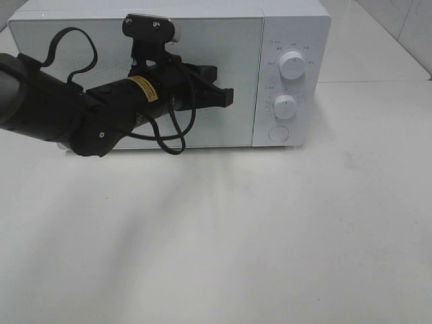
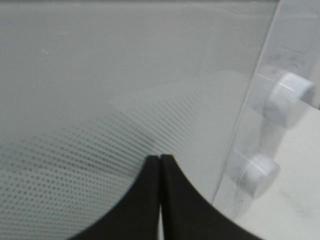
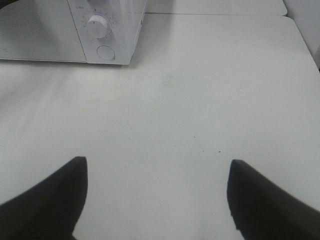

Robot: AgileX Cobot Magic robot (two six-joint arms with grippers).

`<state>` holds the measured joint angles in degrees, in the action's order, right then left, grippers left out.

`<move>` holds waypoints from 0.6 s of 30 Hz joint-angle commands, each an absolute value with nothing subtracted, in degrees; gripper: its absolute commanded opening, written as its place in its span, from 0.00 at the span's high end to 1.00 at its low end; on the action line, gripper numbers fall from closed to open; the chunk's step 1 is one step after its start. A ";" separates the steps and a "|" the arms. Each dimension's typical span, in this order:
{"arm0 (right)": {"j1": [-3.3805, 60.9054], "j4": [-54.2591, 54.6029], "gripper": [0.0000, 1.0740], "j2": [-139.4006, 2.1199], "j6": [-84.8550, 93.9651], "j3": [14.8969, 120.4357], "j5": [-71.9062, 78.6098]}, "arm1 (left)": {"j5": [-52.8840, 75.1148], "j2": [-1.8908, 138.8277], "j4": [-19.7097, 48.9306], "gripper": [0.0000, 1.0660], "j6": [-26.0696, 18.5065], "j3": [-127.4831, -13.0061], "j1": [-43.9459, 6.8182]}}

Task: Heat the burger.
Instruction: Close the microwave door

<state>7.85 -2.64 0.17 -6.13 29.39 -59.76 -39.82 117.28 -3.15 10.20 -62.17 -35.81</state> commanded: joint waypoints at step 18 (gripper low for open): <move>7.45 -2.52 0.30 1.72 -6.13 29.34 -59.30 | -23.61 109.89 0.00 0.98 8.54 -62.17 -39.94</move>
